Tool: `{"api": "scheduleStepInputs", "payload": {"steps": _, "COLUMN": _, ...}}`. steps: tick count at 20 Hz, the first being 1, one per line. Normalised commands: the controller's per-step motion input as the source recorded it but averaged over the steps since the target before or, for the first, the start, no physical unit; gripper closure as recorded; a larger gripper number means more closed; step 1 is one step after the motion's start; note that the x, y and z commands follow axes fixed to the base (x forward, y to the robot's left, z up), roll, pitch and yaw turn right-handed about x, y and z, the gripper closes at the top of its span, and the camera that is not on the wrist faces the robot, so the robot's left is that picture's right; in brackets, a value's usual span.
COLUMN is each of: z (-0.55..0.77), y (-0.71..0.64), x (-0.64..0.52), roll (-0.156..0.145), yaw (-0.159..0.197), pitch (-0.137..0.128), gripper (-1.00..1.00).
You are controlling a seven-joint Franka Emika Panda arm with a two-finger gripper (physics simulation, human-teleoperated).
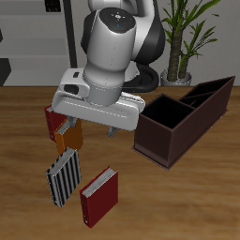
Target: Place the left red book into the left desk caddy's back compartment
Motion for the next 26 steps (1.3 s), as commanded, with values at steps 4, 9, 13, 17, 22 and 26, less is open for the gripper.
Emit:
{"api": "scheduleStepInputs", "payload": {"steps": 4, "z": -0.07, "y": 0.18, "x": 0.34, "roll": 0.033, "yaw": -0.015, "pitch": -0.023, "gripper": -1.0}}
{"api": "scheduleStepInputs", "payload": {"steps": 9, "z": -0.05, "y": 0.13, "x": 0.2, "roll": 0.079, "yaw": -0.022, "pitch": -0.022, "gripper": -1.0}}
{"api": "scheduleStepInputs", "payload": {"steps": 13, "z": -0.16, "y": 0.18, "x": 0.21, "roll": 0.155, "yaw": 0.054, "pitch": -0.015, "gripper": -1.0}}
{"api": "scheduleStepInputs", "payload": {"steps": 17, "z": -0.15, "y": 0.0, "x": 0.12, "roll": 0.039, "yaw": -0.097, "pitch": -0.061, "gripper": -1.0}}
{"api": "scheduleStepInputs", "payload": {"steps": 22, "z": -0.28, "y": 0.19, "x": 0.11, "roll": 0.045, "yaw": -0.031, "pitch": -0.017, "gripper": -1.0}}
{"api": "scheduleStepInputs", "payload": {"steps": 26, "z": -0.16, "y": 0.08, "x": 0.07, "roll": -0.006, "yaw": -0.023, "pitch": -0.014, "gripper": -1.0}}
